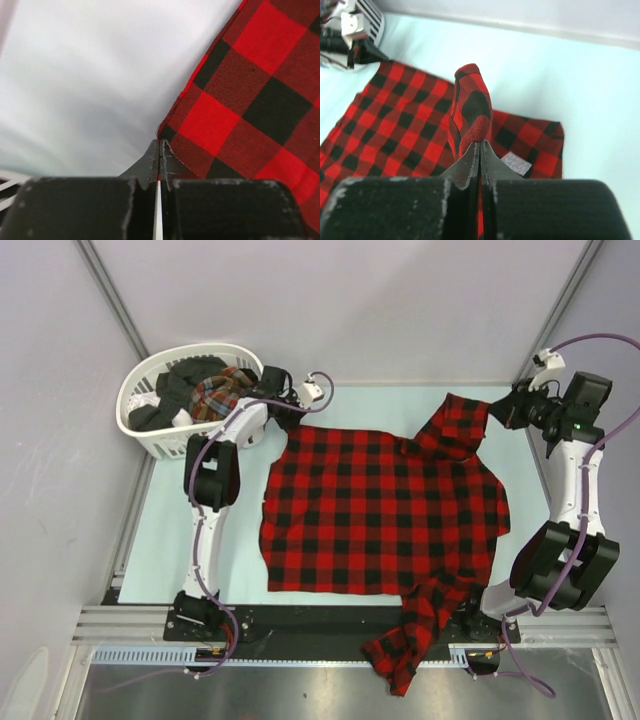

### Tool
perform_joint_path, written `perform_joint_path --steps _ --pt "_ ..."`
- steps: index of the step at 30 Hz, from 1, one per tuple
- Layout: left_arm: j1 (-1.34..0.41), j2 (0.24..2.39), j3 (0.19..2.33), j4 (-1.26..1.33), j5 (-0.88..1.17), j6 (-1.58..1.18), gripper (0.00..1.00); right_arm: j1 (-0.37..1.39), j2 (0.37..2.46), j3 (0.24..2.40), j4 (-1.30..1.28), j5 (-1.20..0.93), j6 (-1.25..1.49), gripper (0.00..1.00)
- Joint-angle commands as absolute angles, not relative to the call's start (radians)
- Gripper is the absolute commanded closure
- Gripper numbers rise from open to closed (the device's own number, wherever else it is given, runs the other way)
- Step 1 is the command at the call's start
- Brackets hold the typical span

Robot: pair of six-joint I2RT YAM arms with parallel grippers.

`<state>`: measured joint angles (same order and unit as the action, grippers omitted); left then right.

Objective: Fold and stack the long sleeve shirts
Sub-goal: Fold the shirt

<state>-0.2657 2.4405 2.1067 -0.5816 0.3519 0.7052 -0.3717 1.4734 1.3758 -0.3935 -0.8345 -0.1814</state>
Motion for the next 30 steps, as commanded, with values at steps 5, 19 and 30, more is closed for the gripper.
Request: perform_joint_path --steps 5,19,30 --pt "-0.261 2.209 2.005 -0.517 0.411 0.686 1.00 -0.417 1.410 1.471 -0.318 -0.897 -0.091 1.00" --pt "-0.262 1.922 1.674 -0.508 0.437 0.814 1.00 -0.548 1.240 1.480 -0.452 -1.032 -0.144 1.00" --pt "-0.279 1.764 1.424 -0.499 0.433 0.911 1.00 -0.626 1.031 1.460 -0.799 -1.036 -0.417 1.00"
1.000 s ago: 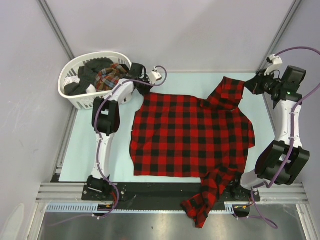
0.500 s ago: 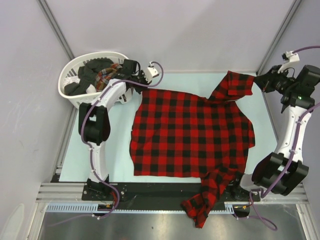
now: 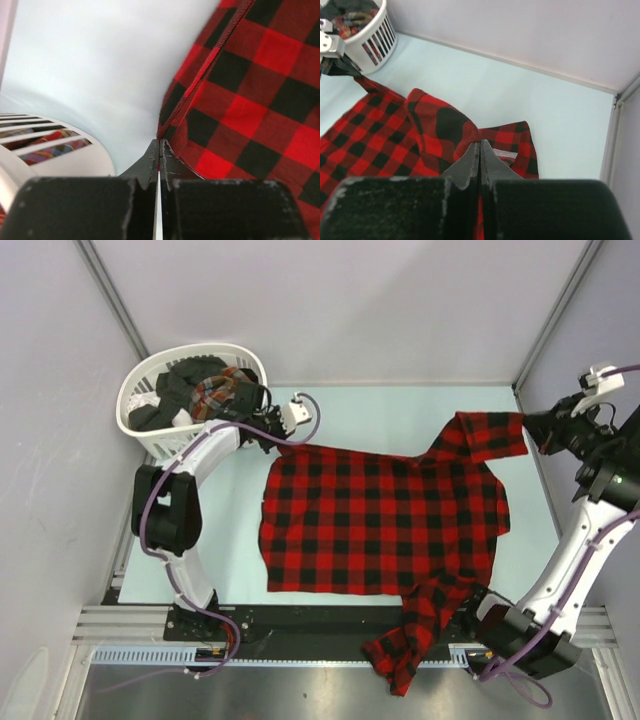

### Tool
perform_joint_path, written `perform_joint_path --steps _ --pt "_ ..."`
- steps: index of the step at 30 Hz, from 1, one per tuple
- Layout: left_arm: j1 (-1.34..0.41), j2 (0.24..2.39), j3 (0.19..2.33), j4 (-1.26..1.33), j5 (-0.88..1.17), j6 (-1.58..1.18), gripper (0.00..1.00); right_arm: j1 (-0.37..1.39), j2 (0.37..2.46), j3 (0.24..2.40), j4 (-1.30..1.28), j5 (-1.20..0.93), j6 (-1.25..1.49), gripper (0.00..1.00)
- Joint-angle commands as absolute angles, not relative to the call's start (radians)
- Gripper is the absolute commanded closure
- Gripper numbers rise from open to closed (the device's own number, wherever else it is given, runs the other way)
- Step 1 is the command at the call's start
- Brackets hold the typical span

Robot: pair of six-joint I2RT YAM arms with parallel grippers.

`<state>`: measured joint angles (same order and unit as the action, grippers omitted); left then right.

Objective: Fold and stack the long sleeve shirts
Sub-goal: Fold the shirt

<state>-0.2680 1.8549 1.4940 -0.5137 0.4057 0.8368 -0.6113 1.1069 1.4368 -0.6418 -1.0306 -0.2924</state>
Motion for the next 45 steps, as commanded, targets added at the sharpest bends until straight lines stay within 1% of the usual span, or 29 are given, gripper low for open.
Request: perform_joint_path --steps 1,6,12,19,21,22,23,26,28,32,33,35,36,37,38,39,40,41,42,43,44,45 --pt "-0.282 1.747 1.407 -0.499 0.433 0.917 1.00 -0.626 1.016 1.448 -0.822 -1.025 -0.435 1.00" --pt "-0.302 1.715 1.302 -0.482 0.410 0.943 1.00 -0.629 0.885 1.402 -0.923 -0.951 -0.523 1.00" --pt "-0.348 1.732 1.246 -0.465 0.390 0.934 1.00 -0.629 0.756 1.266 -0.966 -0.873 -0.590 1.00" --pt "-0.380 1.810 1.221 -0.474 0.325 0.945 1.00 -0.627 0.765 1.167 -1.040 -0.885 -0.678 1.00" --pt "-0.380 1.819 1.221 -0.489 0.313 0.957 1.00 -0.627 0.775 1.155 -1.104 -0.908 -0.728 1.00" --pt "-0.380 1.819 1.218 -0.512 0.311 0.963 0.99 -0.627 0.787 1.155 -1.138 -0.940 -0.800 1.00" --pt "-0.380 1.813 1.212 -0.518 0.311 0.975 0.99 -0.627 0.793 1.155 -1.207 -0.957 -0.833 1.00" --pt "-0.380 1.781 1.195 -0.551 0.337 0.989 0.96 -0.624 0.808 1.144 -1.306 -1.008 -0.928 1.00" --pt "-0.380 1.760 1.193 -0.567 0.345 0.983 0.91 -0.621 0.811 1.129 -1.341 -1.026 -0.956 1.00" --pt "-0.382 1.750 1.192 -0.587 0.354 0.979 0.84 -0.606 0.812 1.114 -1.442 -1.069 -1.060 1.00" --pt "-0.382 1.747 1.193 -0.591 0.354 0.977 0.74 -0.600 0.813 1.112 -1.450 -1.077 -1.068 1.00" --pt "-0.380 1.726 1.215 -0.606 0.354 0.959 0.66 -0.577 0.815 1.115 -1.433 -1.095 -1.054 1.00" --pt "-0.380 1.709 1.221 -0.610 0.370 0.950 0.54 -0.566 0.816 1.115 -1.416 -1.109 -1.016 1.00" --pt "-0.379 1.689 1.235 -0.621 0.389 0.934 0.50 -0.539 0.818 1.114 -1.366 -1.115 -0.993 1.00" --pt "-0.379 1.640 1.239 -0.620 0.411 0.917 0.39 -0.522 0.819 1.100 -1.327 -1.118 -0.964 1.00" --pt "-0.379 1.617 1.244 -0.617 0.472 0.899 0.34 -0.496 0.819 1.089 -1.280 -1.109 -0.860 1.00" --pt "-0.380 1.594 1.256 -0.617 0.498 0.853 0.26 -0.438 0.821 1.074 -1.155 -1.092 -0.800 1.00" --pt "-0.380 1.568 1.261 -0.611 0.529 0.821 0.18 -0.392 0.824 1.048 -1.094 -1.066 -0.735 1.00" --pt "-0.382 1.516 1.261 -0.594 0.549 0.784 0.15 -0.350 0.833 1.036 -1.042 -1.007 -0.694 1.00" --pt "-0.382 1.481 1.249 -0.548 0.586 0.709 0.14 -0.310 0.842 1.026 -0.964 -0.974 -0.637 1.00" --pt "-0.382 1.447 1.235 -0.517 0.592 0.672 0.09 -0.225 0.850 1.017 -0.930 -0.944 -0.612 1.00" --pt "-0.382 1.380 1.223 -0.468 0.594 0.642 0.06 -0.191 0.857 1.002 -0.899 -0.890 -0.594 1.00"
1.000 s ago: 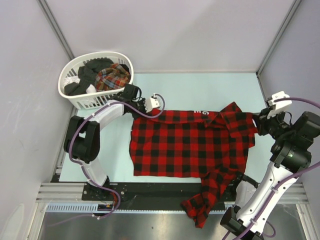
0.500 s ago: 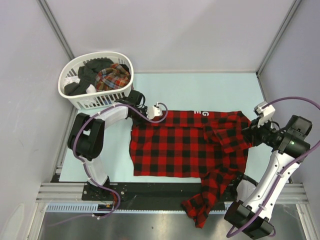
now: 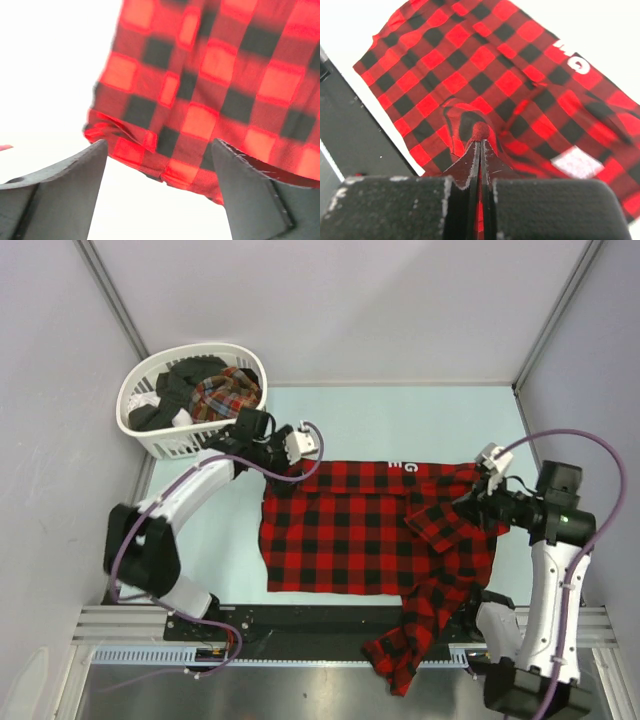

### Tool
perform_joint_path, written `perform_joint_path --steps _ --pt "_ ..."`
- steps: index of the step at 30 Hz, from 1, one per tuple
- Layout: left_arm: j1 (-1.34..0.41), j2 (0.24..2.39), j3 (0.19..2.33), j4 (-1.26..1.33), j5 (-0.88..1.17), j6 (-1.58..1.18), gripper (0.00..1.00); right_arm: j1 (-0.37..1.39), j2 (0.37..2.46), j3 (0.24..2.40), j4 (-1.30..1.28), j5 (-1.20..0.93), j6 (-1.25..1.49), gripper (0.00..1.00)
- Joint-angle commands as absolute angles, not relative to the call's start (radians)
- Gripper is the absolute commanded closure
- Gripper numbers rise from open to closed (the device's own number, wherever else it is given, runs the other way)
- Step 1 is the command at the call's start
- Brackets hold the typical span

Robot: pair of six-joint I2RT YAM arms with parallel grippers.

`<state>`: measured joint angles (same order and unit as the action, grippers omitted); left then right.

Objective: Fold and stack the long sleeve shirts
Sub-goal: Fold the shirt

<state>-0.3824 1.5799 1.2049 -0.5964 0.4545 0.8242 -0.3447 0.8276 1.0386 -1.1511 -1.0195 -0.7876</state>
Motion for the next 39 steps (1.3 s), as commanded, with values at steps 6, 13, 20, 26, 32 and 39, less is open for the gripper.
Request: perform_joint_path --steps 6,13,20,26,32,39 --pt "-0.383 1.192 1.161 -0.414 0.557 0.448 0.01 -0.063 0.969 0.991 -0.730 -0.850 -0.430 1.00" --pt "-0.558 1.017 0.991 -0.250 0.473 0.368 0.00 -0.014 1.061 0.944 -0.450 -0.871 -0.115 1.00" --pt "-0.964 1.090 0.924 -0.042 0.013 0.391 0.00 -0.008 1.114 0.885 -0.258 -0.916 0.211 1.00" --pt "-1.195 1.307 0.953 0.255 -0.322 0.391 0.00 -0.012 1.173 0.825 -0.135 -0.910 0.487 1.00" --pt "-1.285 1.454 0.885 0.570 -0.377 0.480 0.01 -0.035 1.183 0.753 -0.025 -0.917 0.725 1.00" --pt "-1.295 1.611 0.983 0.554 -0.408 0.299 0.01 -0.067 1.186 0.672 0.104 -0.934 0.867 1.00"
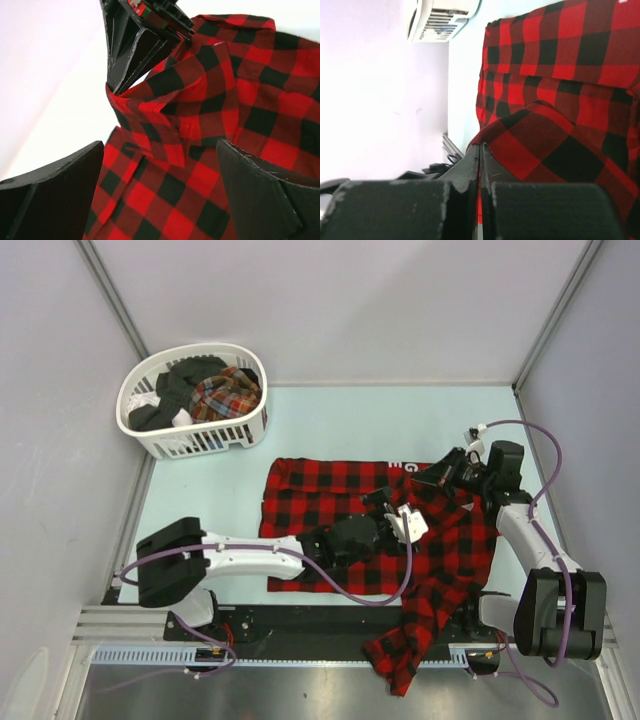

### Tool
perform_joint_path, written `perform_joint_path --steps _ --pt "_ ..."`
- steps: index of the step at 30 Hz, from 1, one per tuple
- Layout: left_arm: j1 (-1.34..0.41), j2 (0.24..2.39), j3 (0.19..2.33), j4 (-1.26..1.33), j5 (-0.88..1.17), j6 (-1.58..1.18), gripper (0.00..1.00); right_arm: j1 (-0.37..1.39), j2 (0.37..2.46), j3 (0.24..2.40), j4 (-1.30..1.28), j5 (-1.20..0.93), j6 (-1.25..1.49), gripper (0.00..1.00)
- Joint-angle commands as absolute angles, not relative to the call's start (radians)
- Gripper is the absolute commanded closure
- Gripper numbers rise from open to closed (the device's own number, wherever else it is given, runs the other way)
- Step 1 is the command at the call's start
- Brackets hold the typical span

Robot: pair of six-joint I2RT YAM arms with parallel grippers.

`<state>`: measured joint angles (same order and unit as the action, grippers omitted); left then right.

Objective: Fold and stack the long sleeve shirts
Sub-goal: Fold the shirt

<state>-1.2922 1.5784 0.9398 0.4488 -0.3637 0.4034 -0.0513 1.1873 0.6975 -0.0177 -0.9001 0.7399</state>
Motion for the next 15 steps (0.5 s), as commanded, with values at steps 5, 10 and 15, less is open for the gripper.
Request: perform_joint_path --steps 5,10,15 --pt "-1.276 1.683 0.983 0.614 -0.431 0.275 0.08 -0.084 1.166 0.660 0.078 -0.960 0.861 1.00" --pt "-1.236 1.730 1.063 0.549 -0.382 0.193 0.20 -0.107 1.103 0.600 0.094 -0.962 0.899 1.00" --pt "-1.230 1.785 1.075 0.568 -0.420 0.212 0.23 -0.117 1.060 0.566 0.112 -0.974 0.940 1.00"
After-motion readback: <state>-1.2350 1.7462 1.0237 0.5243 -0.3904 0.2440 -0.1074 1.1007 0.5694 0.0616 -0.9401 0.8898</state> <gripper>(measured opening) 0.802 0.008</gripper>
